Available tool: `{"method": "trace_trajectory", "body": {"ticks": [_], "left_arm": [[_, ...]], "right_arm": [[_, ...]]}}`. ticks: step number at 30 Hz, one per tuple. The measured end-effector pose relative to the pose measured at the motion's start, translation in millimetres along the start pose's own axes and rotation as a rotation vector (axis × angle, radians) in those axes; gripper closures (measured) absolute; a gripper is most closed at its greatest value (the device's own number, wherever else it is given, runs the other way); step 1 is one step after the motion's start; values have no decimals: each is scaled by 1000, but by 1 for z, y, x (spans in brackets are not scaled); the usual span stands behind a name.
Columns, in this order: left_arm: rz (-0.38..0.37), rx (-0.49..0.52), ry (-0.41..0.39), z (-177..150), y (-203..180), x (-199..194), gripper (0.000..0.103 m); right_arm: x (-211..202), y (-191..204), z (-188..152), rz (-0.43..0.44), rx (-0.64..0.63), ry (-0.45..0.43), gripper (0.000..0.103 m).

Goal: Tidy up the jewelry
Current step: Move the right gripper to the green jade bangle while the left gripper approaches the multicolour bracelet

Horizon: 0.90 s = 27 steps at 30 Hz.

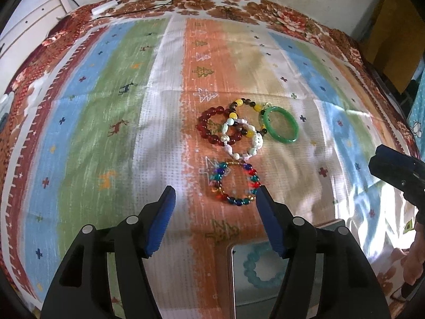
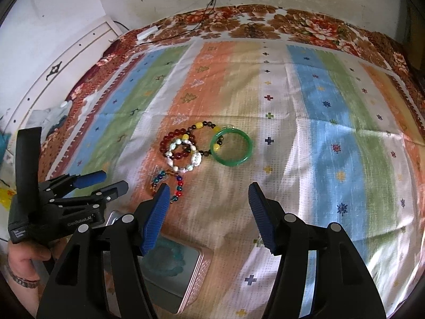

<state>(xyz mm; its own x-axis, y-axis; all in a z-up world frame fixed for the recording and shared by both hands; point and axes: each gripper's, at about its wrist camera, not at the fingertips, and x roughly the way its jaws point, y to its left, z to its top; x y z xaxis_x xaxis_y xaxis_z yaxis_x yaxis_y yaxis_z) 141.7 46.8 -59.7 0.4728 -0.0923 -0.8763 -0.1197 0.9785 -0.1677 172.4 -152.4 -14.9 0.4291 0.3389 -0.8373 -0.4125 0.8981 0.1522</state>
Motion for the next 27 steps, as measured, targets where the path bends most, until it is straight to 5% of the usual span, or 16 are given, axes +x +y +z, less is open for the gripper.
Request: {"method": "trace_trajectory", "body": {"ticks": [27], "left_arm": [[-8, 21, 103, 25, -2, 45, 40]], "right_arm": [[57, -30, 37, -45, 70, 111, 42]]}}
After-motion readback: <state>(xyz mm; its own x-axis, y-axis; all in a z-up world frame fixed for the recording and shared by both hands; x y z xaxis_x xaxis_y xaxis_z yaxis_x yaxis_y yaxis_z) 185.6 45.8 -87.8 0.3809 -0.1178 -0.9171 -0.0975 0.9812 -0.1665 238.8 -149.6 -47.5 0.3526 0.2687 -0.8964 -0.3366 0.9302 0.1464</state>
